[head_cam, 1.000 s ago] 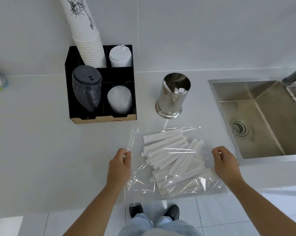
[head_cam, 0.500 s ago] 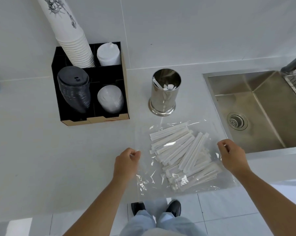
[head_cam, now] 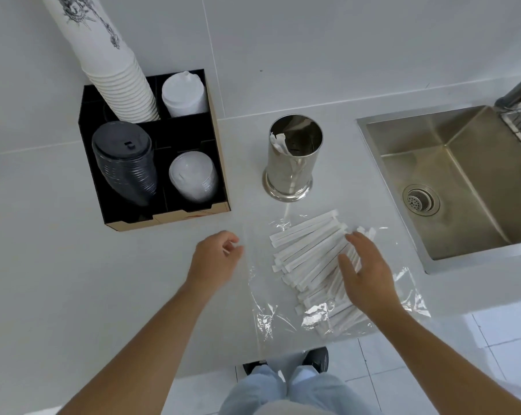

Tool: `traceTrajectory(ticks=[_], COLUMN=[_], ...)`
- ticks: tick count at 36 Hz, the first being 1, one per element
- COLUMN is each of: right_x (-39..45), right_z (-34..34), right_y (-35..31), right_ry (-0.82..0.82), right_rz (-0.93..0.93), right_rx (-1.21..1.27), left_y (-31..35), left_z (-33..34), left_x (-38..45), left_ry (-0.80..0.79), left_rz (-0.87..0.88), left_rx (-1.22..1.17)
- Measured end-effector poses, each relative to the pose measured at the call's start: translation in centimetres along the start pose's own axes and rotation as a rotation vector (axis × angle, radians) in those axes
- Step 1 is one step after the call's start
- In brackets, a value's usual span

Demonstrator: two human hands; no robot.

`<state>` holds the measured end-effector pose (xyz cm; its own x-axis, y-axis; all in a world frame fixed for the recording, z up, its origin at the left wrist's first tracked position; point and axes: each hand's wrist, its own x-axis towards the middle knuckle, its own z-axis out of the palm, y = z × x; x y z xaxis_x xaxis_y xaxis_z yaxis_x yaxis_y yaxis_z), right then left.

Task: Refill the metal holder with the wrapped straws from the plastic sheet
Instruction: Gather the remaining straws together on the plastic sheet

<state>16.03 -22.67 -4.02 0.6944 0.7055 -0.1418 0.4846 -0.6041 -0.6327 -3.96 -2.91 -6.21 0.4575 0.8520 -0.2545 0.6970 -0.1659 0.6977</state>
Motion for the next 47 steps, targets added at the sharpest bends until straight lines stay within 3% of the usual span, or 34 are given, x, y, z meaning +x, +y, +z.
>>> traceTrajectory(ticks=[6,15,27,40,47], right_x=[-1.0,-1.3,-1.9,-2.2,-2.2], right_z=[4.3,9.4,13.1,13.9,13.7], right_y=[-3.3,-5.5,-4.9,-4.3,-4.4], right_ry=[-0.175,-0.307,-0.259,-0.219,-0.222], right_rz=[-0.07,-0.226,-0.159,-0.181,-0.178], right_rx=[-0.057,-0.316,-0.558,-0.612,-0.597], left_y=[0.7,1.8,1.8,1.8,1.5], left_z=[-0.2,0.2,0.7,0.1,-2.1], left_x=[3.2,6.4,7.9,9.2,9.6], left_ry=[-0.073,-0.266,-0.345,-0.382,-0.567], left_rz=[0.159,0.197,0.241,0.198,0.238], left_rx=[0.113,0.23,0.229,0.205,0.155])
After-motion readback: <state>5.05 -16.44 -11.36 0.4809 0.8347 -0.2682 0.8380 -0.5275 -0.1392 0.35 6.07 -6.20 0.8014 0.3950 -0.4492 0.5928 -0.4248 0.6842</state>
